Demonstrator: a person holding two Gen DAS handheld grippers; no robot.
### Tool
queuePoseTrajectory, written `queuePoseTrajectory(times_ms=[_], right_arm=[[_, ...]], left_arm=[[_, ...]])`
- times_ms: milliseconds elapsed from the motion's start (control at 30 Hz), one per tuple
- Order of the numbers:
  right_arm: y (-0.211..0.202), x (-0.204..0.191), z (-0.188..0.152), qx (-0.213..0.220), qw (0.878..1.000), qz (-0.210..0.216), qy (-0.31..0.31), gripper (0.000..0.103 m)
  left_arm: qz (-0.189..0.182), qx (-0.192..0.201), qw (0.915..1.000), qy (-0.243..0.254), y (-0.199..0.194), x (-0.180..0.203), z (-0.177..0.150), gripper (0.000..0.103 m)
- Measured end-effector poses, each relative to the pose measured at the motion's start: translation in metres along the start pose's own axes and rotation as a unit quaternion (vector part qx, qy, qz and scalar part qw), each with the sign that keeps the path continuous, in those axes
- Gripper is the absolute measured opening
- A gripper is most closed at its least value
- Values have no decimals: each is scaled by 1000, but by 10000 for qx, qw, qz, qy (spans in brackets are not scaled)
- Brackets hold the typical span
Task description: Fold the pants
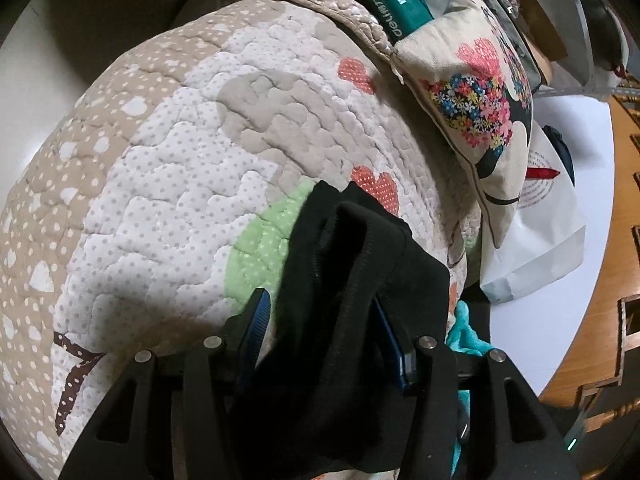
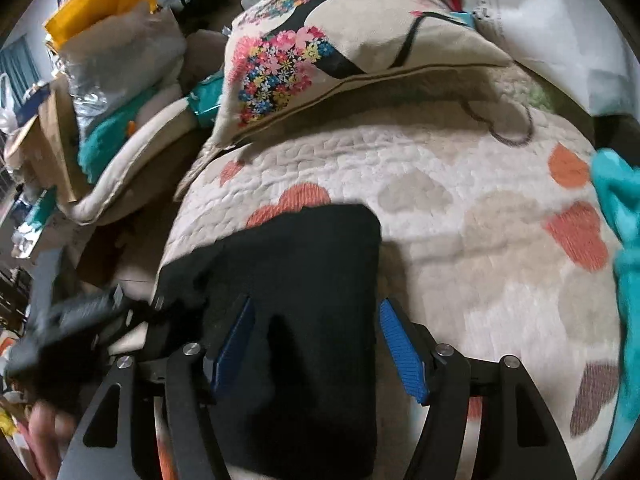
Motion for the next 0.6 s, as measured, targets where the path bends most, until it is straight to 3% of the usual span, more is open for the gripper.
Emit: queuePoseTrajectory(times_ms=[133, 267, 333, 467, 600], right_arm=[[-8, 20, -31, -76, 9991, 38, 404, 78], [10, 28, -51, -530, 9957, 75, 751, 83], [4, 26, -49, -515, 9951, 132, 839, 83], [-16, 16, -49, -354, 9984, 107, 429, 83], [-37, 16, -65, -337, 9987, 190, 321, 83]], left_arm=[[-125, 17, 9998, -161, -1, -2, 0, 52], [-184, 74, 9991, -363, -10, -9, 0, 52], [-29, 151, 9993, -332, -22, -15, 3, 52], [535, 370, 9973, -351, -50, -39, 7, 53], [814, 366, 9955, -323, -70, -56, -3, 53]])
Point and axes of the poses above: each gripper's, at about its wrist camera, not at the fingertips, and y roughly the way its jaws point, x to its right, z to its top, the point moved 10 cm from there along y, roughly the way its jaws point, and after that the axes turned 15 degrees about y, right-handed, at the moved point
